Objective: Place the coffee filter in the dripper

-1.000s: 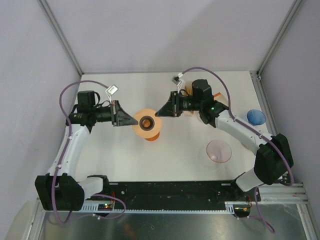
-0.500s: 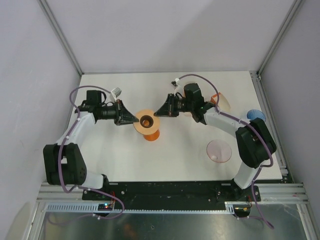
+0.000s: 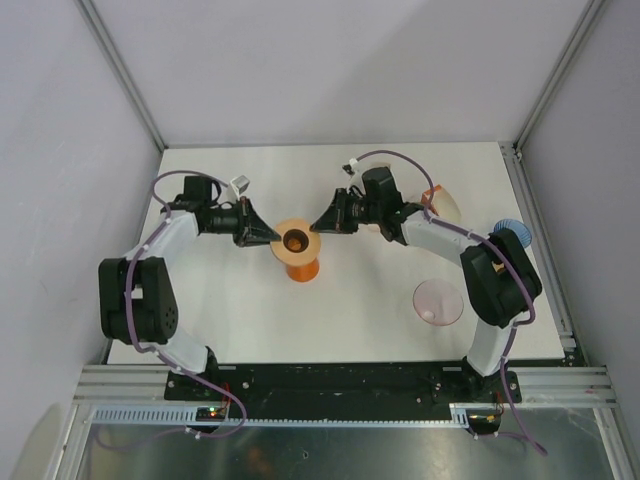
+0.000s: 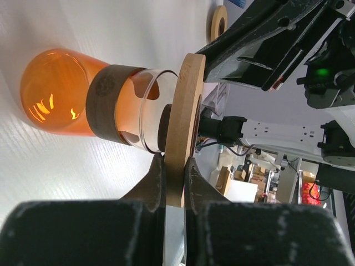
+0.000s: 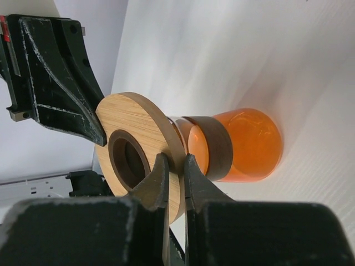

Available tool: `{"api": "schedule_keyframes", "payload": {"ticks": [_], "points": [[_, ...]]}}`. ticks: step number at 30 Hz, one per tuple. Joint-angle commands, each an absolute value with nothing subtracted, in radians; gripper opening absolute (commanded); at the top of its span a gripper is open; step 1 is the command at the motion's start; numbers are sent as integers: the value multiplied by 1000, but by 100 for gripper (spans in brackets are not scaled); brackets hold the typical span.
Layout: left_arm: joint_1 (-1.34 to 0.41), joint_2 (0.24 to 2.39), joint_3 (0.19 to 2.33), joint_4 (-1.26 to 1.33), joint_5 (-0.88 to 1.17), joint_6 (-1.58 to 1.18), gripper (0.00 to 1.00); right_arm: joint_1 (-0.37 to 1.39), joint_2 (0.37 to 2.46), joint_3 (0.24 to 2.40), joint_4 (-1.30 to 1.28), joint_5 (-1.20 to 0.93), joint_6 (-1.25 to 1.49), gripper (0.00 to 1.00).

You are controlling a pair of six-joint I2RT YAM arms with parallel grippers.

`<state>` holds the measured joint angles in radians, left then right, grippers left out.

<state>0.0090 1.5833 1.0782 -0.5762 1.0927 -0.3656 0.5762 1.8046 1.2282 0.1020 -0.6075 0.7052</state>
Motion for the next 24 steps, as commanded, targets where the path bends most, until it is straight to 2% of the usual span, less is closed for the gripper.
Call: {"api": "schedule_keyframes", "payload": {"ticks": [1,16,18,21,24], "points": [[9,1625,1116,-547,833,-322,0,591,1810,1326,85,-596,693,0],[10,1698,1137,-545,837,-280,0,597,1796,1360,15,-549,649,0],[18,1707,1139,-546,840,-272,0,596,1791,1361,7,-538,639,7],[28,1717,1142,-545,834,-259,0,598,1784,1361,5,-523,624,25],[30,1724,1144,-545,826,-250,0,602,1783,1366,-36,-514,607,36]]}}
